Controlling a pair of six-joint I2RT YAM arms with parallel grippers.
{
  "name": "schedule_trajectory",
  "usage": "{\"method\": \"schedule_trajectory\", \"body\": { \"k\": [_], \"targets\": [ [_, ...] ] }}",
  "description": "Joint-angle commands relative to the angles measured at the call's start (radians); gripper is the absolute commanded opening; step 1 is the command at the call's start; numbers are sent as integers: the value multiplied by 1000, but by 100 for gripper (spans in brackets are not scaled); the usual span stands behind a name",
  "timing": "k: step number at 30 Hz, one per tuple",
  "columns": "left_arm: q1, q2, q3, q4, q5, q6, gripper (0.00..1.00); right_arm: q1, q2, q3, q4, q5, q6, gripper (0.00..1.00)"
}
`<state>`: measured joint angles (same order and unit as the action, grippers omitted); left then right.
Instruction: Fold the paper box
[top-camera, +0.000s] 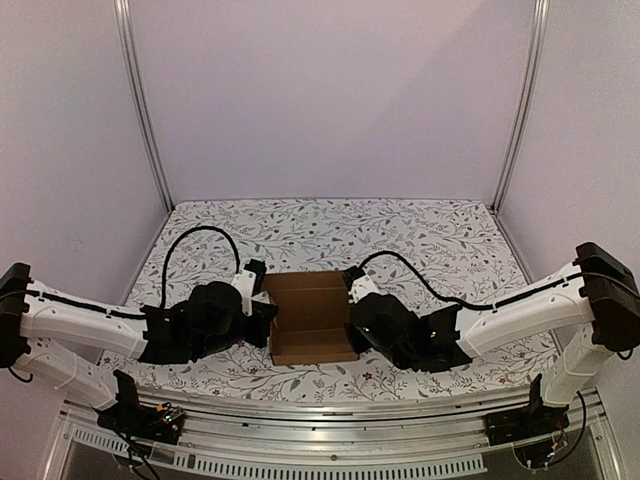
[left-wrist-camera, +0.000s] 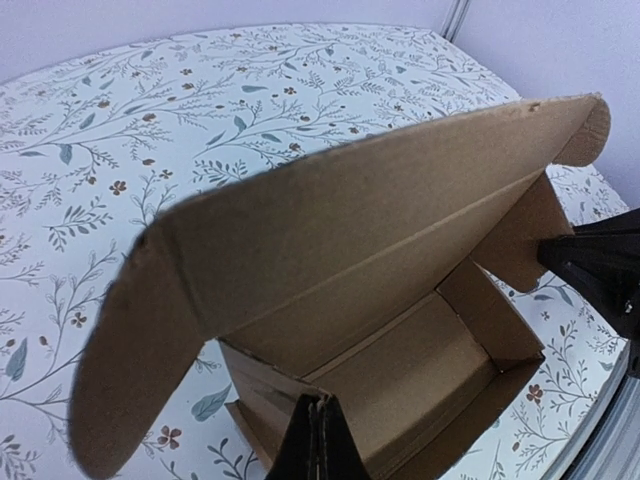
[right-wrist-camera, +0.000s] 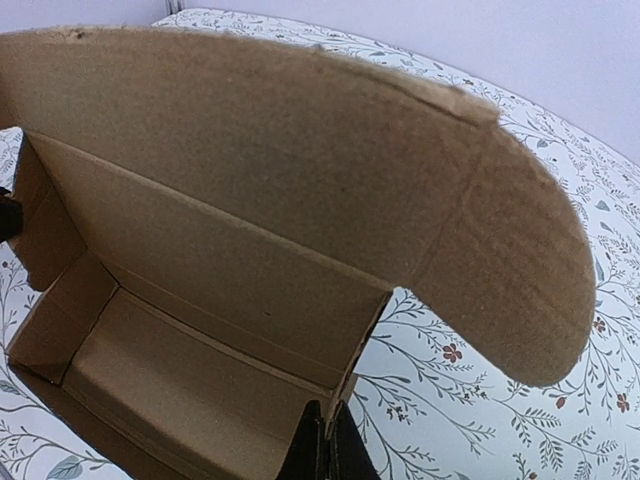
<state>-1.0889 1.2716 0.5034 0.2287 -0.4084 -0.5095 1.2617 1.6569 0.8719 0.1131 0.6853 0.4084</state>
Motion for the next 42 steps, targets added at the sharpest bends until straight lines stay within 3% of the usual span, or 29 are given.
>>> {"method": "schedule_trajectory", "body": {
  "k": [1,20,42],
  "targets": [
    [-51,-5,-23,-32,86,-12,0,59,15,-4,46,-101,24,0],
    [-104,-86,-32,-220,43,-74,0,106,24,-69,4,-51,135,0],
    [-186,50,66,-407,9,-202,0,116,11,-86,-112,-39,235,0]
  ]
}}
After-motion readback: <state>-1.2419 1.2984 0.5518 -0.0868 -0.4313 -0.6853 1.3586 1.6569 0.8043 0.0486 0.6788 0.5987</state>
